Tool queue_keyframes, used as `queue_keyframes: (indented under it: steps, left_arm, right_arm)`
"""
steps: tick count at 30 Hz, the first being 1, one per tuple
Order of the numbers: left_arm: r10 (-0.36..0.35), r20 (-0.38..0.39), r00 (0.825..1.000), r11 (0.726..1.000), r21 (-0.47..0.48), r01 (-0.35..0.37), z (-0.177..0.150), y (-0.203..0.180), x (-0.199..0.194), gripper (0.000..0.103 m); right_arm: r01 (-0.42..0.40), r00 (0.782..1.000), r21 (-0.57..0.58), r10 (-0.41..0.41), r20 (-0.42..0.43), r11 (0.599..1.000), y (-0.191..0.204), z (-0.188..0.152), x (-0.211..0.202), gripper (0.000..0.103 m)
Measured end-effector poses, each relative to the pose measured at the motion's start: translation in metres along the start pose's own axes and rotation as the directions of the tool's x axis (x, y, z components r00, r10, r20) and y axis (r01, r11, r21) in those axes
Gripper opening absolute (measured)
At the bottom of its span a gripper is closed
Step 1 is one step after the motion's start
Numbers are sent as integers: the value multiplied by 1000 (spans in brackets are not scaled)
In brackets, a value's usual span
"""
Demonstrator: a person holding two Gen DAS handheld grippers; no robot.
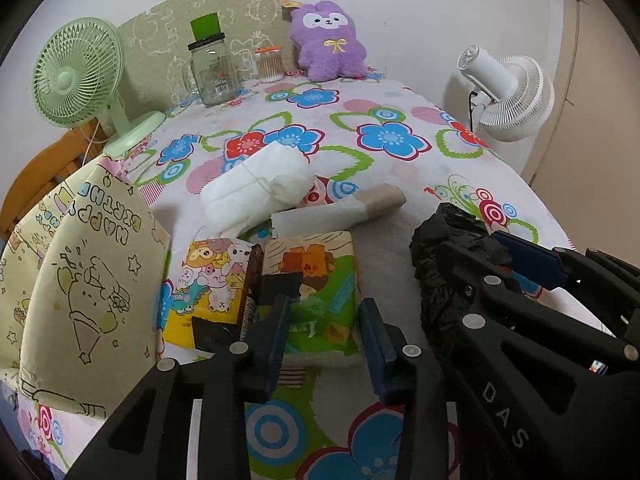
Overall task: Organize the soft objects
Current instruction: 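Grasp the black plastic bag with the right tool while the left tool grasps a snack box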
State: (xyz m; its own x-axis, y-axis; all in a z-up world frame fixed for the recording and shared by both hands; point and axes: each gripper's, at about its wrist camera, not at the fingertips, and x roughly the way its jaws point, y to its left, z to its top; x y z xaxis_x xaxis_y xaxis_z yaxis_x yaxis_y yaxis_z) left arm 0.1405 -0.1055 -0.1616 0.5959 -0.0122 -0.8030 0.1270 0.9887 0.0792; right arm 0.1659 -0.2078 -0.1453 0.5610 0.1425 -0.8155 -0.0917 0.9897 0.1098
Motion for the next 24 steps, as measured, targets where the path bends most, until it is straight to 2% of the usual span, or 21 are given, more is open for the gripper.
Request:
queue_keyframes:
  steps: [3,6,9,13,19,24]
  left_arm:
    - [-24,-5,1000,1000,2,24,0,-1,2,50]
    - [-23,-6,1000,1000,2,23,0,-2,3,51]
    - [15,1,1000,1000,5,-15,0,-1,3,32]
    - [-25,-2,1000,1000,2,25,0,0,0,15]
    - [-35,1,999,999,13,35,-1,-1,-5,6]
    - [-41,13,999,999,5,41,-1,1,-14,5]
  right_arm:
    - [0,1000,4,0,-3,1000,-1,0,1,38]
    - [6,1000,5,-6,-3,1000,-3,-1,2,38]
    - [11,1000,4,-11,-2,1000,-1,-1,1,38]
    - [-6,1000,11,6,-4,1000,-2,0,1,38]
    - [14,1000,8,-14,1,1000,1,-1,-4,38]
    - [17,1000,6,-18,19,1000,5,-1,-13,38]
